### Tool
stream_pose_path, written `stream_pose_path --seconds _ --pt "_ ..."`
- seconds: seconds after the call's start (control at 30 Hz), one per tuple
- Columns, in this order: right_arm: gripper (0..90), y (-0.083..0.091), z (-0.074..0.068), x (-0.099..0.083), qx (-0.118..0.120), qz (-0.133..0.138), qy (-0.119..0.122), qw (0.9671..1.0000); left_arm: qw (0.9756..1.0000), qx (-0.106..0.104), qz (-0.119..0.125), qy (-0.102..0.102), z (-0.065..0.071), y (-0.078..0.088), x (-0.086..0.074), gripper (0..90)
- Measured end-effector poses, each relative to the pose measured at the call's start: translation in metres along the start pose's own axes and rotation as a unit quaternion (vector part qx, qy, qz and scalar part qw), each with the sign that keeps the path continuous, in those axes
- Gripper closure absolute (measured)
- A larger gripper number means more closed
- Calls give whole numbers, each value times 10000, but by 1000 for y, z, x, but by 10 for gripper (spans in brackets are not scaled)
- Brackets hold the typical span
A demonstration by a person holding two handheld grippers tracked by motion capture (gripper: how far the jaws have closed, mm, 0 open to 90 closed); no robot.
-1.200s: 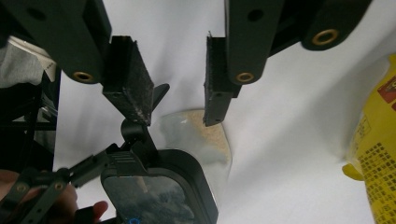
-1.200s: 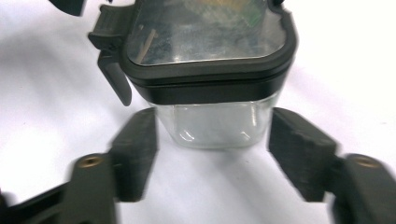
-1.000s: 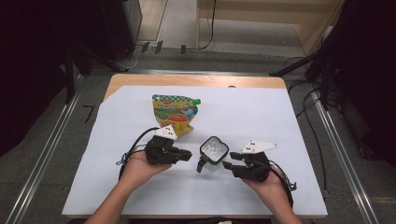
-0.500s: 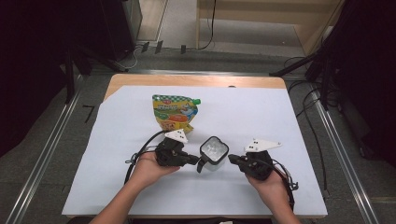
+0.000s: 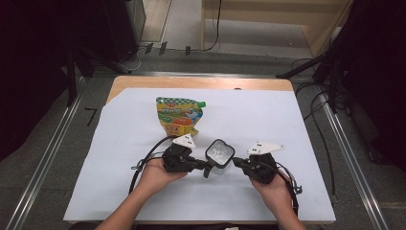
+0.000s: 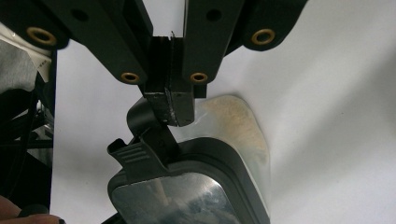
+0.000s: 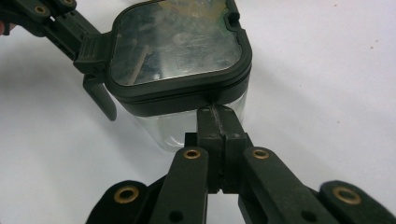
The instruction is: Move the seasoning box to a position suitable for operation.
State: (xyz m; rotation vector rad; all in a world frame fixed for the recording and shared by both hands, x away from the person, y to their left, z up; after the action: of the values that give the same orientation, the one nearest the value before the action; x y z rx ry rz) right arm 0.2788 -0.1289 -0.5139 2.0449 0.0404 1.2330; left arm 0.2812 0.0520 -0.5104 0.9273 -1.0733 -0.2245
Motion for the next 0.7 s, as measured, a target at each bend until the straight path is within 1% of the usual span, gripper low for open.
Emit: stream_pose_path --seconds 0.17,0.2,0.23,0.27,0.33,0.47,0.5,0.63,0.7 --pt "900 -2 4 0 -25 4 -94 10000 10000 8 82 35 5 -2 3 900" --pt "900 -2 5 1 -49 10 -83 10000 9999 1 96 61 6 -3 4 900" --pt "900 -3 6 1 -68 14 -100 9999 9999 25 111 40 7 -3 5 900" --pt "900 -3 7 2 -77 20 -127 9999 9999 39 129 63 8 -4 6 900" --pt "900 -3 9 3 -108 45 -128 9998 9999 12 145 82 11 -6 7 900" --pt "900 -5 14 5 -128 118 -183 9997 9997 99 196 73 16 -9 9 900" --pt "900 -5 15 5 -155 128 -227 9995 9997 78 232 69 18 -10 10 900" --pt "900 -7 19 7 -235 189 -235 9993 9995 0 313 44 27 -14 13 900" --pt "900 -7 21 8 -248 201 -263 9991 9995 -39 310 -15 34 -18 14 900"
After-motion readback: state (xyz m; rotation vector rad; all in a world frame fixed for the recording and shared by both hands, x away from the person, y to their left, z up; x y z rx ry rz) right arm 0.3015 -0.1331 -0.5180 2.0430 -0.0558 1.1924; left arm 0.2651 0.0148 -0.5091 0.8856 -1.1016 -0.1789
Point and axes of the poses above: each handheld gripper's, and its own axes: y roughly backward along the jaws, x roughly out of its top, z roughly to its right, the point moved 7 cm from there along -y, roughly forward along the jaws, and after that the axes turned 10 degrees about x, right-handed, at the moved point
